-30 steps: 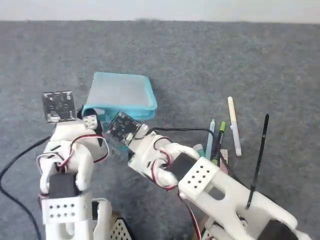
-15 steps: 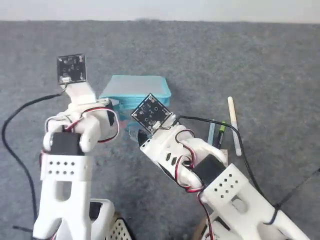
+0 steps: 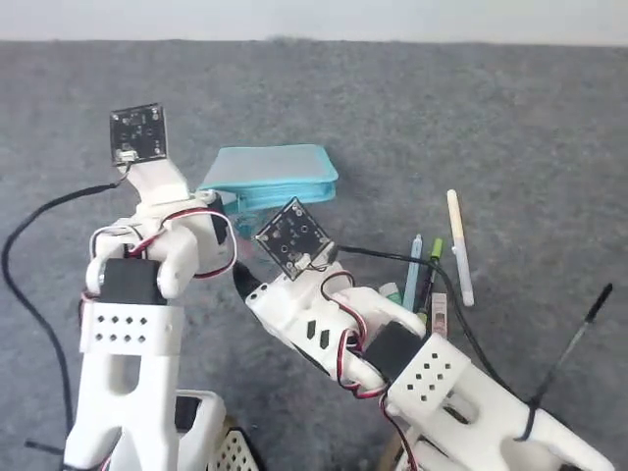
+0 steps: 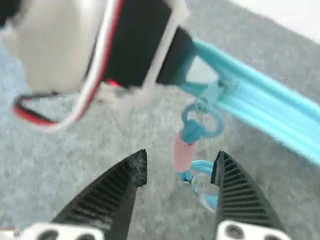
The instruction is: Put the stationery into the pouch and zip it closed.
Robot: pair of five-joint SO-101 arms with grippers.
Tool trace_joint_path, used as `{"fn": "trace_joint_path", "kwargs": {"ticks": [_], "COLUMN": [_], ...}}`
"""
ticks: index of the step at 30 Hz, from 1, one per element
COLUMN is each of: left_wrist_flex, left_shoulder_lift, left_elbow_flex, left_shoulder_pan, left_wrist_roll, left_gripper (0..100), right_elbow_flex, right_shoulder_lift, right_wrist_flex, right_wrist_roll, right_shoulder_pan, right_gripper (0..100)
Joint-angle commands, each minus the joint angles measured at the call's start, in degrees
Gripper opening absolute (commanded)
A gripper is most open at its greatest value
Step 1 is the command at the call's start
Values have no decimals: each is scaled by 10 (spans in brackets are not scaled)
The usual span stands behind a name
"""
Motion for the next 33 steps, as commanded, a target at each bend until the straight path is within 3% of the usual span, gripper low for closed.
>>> {"fn": "trace_joint_path", "kwargs": {"ticks": [1,19,25,33], "left_wrist_flex": [-11,11,77,90], "left_shoulder_lift": [-2,-2,2,-2], "left_elbow_flex": [-32,-79,-139,-150], "left_shoulder_pan": [-4,-2,-4,-2], "left_wrist_roll": [9,11,11,11], "left_gripper": [11,11,11,11], "right_elbow_flex": [-4,-8,-8,-8], "right_shoulder_lift": [-22,-28,-29,-29], "right_wrist_flex": [-29,-37,-42,-48], "right_wrist_roll": [-5,46,46,45], "right_shoulder_pan": [-6,11,30,31], "right_gripper": [212,212,212,212]}}
